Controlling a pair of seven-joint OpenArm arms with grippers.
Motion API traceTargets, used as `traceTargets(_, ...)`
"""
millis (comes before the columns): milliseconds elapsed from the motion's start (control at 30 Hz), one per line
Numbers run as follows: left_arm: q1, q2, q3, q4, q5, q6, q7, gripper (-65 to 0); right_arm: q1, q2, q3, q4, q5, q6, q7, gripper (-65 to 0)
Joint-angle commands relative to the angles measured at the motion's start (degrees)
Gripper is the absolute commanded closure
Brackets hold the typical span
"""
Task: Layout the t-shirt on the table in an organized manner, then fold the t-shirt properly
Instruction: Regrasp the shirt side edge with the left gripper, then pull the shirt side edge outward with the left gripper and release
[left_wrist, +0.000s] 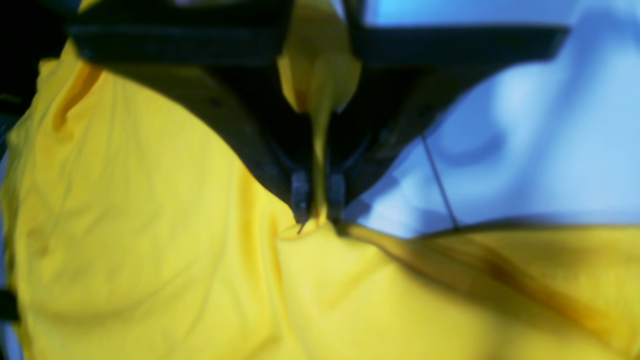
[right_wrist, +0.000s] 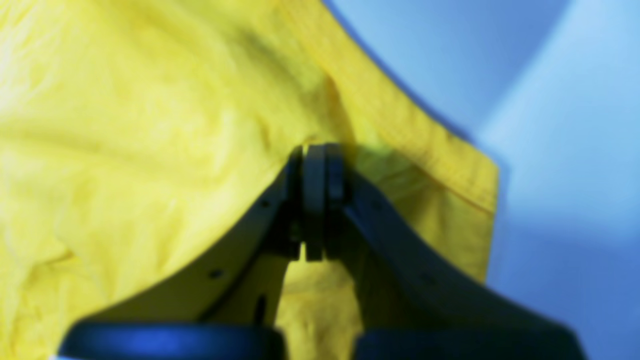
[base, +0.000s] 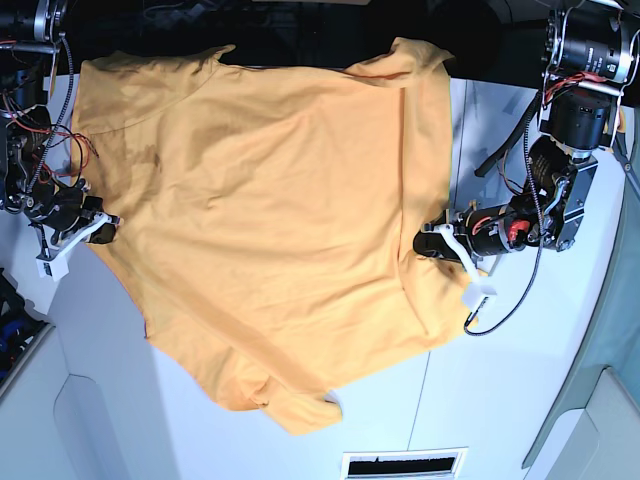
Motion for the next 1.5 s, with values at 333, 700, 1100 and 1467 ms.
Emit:
traceTargets(333, -6.8, -10.1, -0.2, 0.2, -0.8, 0.2, 1.7, -13.2, 0.3, 0.5, 0.0, 0.0, -1.3, -0.4, -2.5, 0.0)
traceTargets(700, -7.7, -13.7, -0.2, 0.2, -1.6, 0.5, 1.7, -22.0, 0.3, 0.5, 0.0, 0.0, -1.3, -0.4, -2.5, 0.0)
traceTargets(1100, -6.8, -13.5, -0.2, 0.2, 4.7, 10.7, -6.6, -13.5, 0.3, 0.5, 0.0, 0.0, -1.2, -0.4, -2.5, 0.0)
traceTargets(1467, -7.8, -8.0, -0.2, -3.7, 15.1, 17.3, -21.1, -26.2, 0.3, 0.5, 0.0, 0.0, -1.1, -0.4, -3.6, 0.0)
